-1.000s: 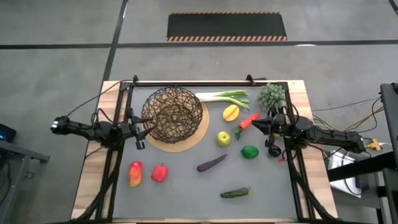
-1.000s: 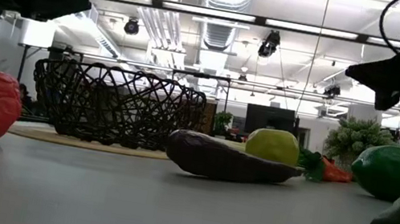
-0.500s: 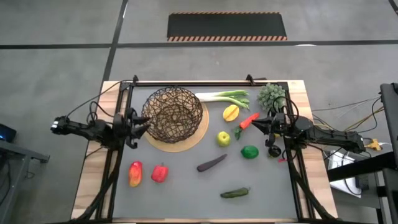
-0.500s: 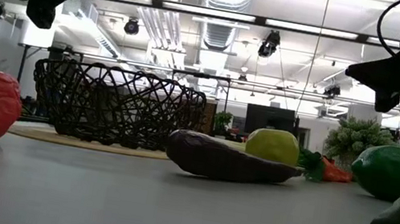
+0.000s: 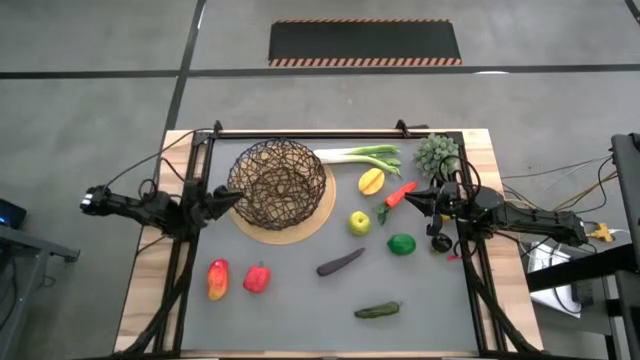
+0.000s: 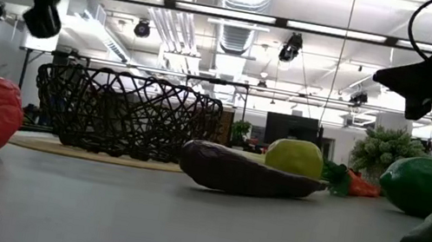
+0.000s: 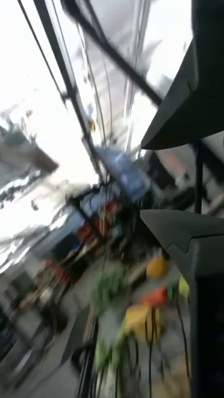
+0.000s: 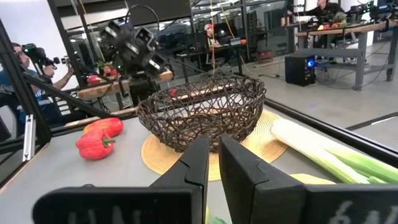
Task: Build produce basket
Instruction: Put the red mango into the black wire basket
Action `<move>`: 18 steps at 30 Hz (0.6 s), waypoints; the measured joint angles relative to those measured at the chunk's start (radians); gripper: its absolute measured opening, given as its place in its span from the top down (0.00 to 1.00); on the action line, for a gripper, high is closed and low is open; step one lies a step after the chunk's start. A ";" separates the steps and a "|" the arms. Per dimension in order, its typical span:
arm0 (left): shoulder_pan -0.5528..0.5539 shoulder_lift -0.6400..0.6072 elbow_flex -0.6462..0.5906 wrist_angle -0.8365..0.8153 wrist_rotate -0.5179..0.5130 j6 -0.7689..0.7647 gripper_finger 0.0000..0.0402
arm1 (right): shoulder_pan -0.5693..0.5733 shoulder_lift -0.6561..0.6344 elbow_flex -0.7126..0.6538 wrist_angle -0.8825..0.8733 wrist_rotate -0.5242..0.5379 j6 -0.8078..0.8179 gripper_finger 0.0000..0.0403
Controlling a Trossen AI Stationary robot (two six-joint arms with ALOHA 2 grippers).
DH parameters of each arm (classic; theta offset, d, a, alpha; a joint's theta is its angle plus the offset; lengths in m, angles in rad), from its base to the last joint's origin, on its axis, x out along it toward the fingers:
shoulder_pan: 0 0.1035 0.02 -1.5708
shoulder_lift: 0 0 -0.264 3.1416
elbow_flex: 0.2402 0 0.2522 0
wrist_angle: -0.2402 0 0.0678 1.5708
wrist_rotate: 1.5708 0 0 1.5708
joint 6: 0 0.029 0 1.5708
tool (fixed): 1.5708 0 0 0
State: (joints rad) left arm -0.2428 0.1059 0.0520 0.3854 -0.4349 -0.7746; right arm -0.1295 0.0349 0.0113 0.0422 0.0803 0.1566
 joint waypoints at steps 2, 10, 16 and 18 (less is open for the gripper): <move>0.000 0.028 0.031 0.005 0.007 -0.006 0.63 | 0.000 0.000 0.000 0.000 0.000 0.000 0.93; -0.001 0.247 0.207 -0.015 0.013 -0.048 0.75 | 0.000 0.000 0.000 0.037 0.000 -0.043 0.93; -0.002 0.399 0.391 -0.176 0.029 -0.175 0.86 | 0.000 0.000 0.000 0.082 0.000 -0.141 0.93; -0.010 0.459 0.465 -0.207 0.030 -0.189 0.90 | 0.000 0.000 0.000 0.083 0.000 -0.144 0.93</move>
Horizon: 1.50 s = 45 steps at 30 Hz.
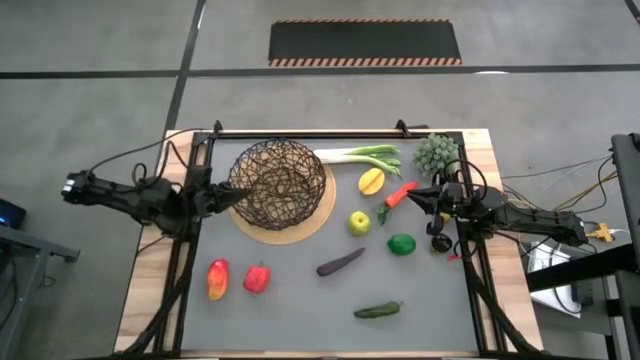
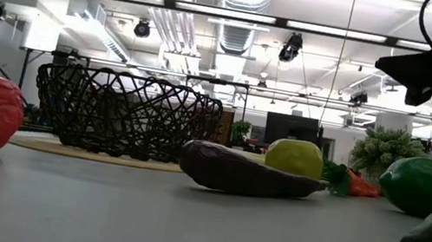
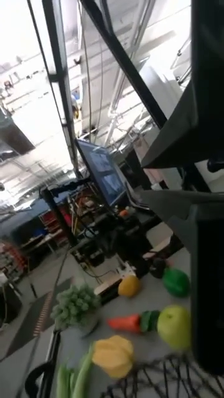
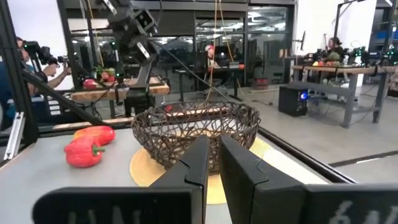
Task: Build produce basket
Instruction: Put the red mango into the black wire basket
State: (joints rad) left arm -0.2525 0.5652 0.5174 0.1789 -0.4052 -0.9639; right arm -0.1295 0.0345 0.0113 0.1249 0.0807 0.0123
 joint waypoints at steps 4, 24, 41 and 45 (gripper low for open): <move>-0.022 0.109 0.165 -0.125 0.008 -0.019 0.98 | 0.000 0.000 0.000 0.000 0.000 -0.029 0.93; -0.290 0.763 0.838 -1.584 0.563 -0.912 1.00 | 0.000 0.000 0.000 0.011 0.000 -0.077 0.93; -0.377 0.847 0.670 -1.521 0.539 -0.987 0.82 | 0.000 0.000 0.000 0.015 0.000 -0.076 0.93; -0.378 0.845 0.600 -1.467 0.602 -0.994 0.62 | 0.000 0.000 0.000 0.015 0.000 -0.076 0.93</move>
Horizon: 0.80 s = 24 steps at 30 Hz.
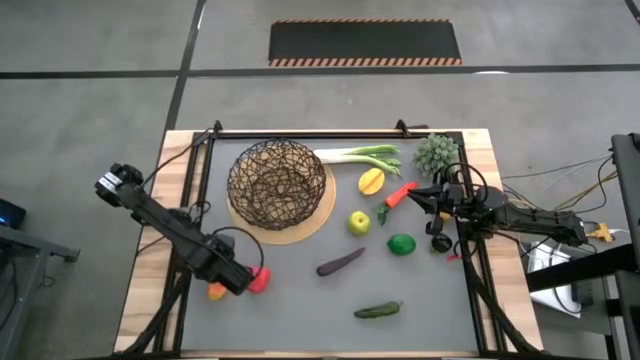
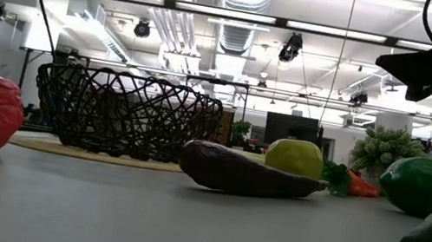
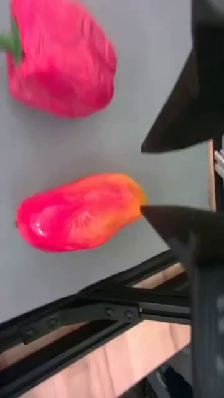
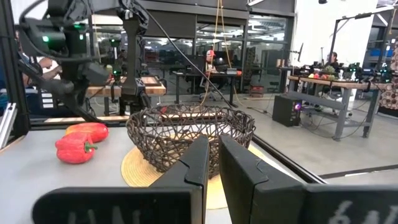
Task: Build produce basket
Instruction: Put the red mango into the black wire basket
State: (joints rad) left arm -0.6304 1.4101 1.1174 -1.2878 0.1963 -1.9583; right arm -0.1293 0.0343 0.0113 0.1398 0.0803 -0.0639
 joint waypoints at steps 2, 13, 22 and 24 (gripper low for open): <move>0.000 0.000 -0.038 0.026 0.026 -0.028 0.51 | 0.000 0.000 0.000 0.000 0.000 0.000 0.93; -0.002 0.003 -0.202 0.186 0.058 -0.043 0.22 | 0.000 0.000 0.000 -0.001 0.000 0.000 0.93; -0.005 0.005 -0.278 0.240 0.032 -0.042 0.22 | 0.000 0.000 0.000 -0.001 0.000 0.000 0.93; -0.005 0.008 -0.292 0.263 0.031 -0.042 0.22 | 0.000 0.000 0.000 -0.001 0.000 0.000 0.93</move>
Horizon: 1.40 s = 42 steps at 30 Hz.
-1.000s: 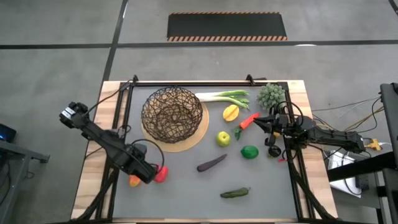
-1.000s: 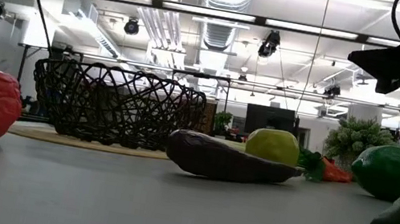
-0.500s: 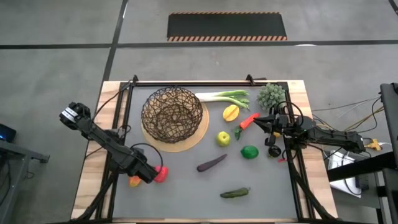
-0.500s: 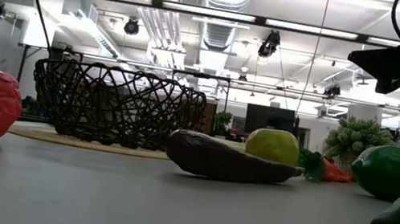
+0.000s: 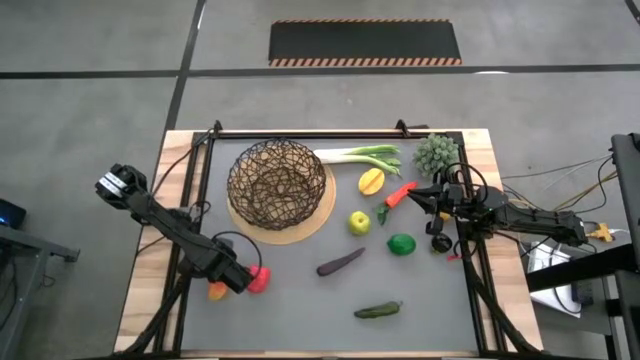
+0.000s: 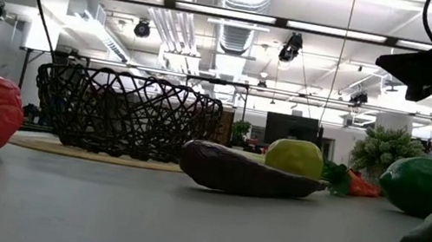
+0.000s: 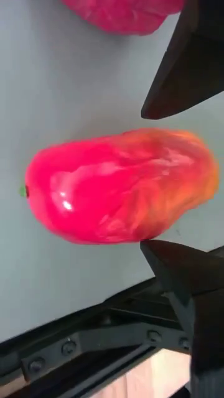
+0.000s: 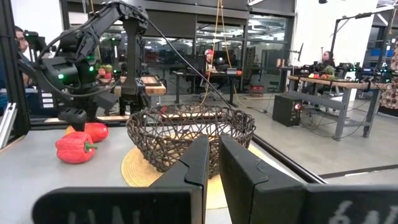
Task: Build produce basket
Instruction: Put the red mango into the black wire basket
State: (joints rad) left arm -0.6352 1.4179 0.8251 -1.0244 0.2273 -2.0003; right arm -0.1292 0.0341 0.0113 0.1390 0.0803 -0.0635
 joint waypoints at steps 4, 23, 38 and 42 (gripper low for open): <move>0.000 0.003 -0.014 0.022 0.001 0.000 0.29 | 0.000 0.000 0.000 0.000 0.000 0.000 0.93; 0.000 -0.001 0.121 -0.119 0.001 0.072 0.51 | 0.000 0.000 0.000 0.000 0.000 -0.004 0.93; 0.002 -0.001 0.628 -0.231 -0.211 0.512 0.50 | 0.000 0.000 0.000 0.000 0.000 -0.026 0.93; 0.036 -0.001 0.720 -0.207 -0.345 0.742 0.50 | 0.000 0.000 0.000 -0.001 0.000 -0.026 0.93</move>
State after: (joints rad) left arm -0.5994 1.4170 1.5454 -1.2314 -0.1177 -1.2584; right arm -0.1292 0.0341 0.0113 0.1383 0.0804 -0.0892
